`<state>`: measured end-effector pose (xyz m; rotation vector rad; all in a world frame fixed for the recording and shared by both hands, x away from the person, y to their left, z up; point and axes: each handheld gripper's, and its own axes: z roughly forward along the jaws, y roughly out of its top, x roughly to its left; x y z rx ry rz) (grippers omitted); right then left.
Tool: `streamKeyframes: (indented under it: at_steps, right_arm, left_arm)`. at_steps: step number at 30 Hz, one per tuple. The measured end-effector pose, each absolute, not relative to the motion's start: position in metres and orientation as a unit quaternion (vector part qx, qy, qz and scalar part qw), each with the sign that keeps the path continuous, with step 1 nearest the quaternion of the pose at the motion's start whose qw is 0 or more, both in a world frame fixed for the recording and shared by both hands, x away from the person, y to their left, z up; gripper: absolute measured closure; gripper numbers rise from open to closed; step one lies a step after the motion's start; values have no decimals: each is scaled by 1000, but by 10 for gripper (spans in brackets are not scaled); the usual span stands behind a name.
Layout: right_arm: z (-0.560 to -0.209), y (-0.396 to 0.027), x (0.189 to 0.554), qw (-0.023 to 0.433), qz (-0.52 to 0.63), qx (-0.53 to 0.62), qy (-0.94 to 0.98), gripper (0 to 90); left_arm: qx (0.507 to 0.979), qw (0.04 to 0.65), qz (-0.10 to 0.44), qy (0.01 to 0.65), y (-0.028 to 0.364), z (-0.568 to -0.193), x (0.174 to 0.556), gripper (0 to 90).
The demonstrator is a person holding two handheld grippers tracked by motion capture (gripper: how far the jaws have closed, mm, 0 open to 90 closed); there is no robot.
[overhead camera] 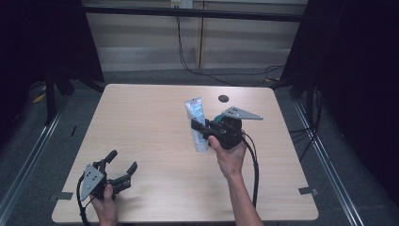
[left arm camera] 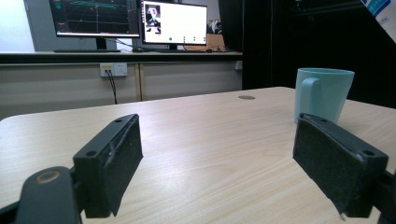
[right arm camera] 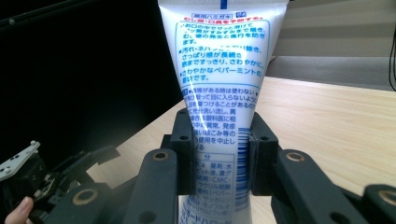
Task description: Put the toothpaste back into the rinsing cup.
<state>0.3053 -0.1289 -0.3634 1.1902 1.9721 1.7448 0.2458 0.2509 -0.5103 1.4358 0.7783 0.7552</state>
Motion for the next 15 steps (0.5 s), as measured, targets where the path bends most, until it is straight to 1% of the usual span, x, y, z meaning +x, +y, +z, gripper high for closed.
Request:
streamKeyframes:
  at_steps: [9,15]
  right_arm:
    - [-354,-142,311,144,602,417,665,698]
    - [-349,-148,314,166,594,422,665,698]
  left_arm:
    - [626,621,329,339,251,-510,246,156]
    - [625,621,329,339,251,-510,246,156]
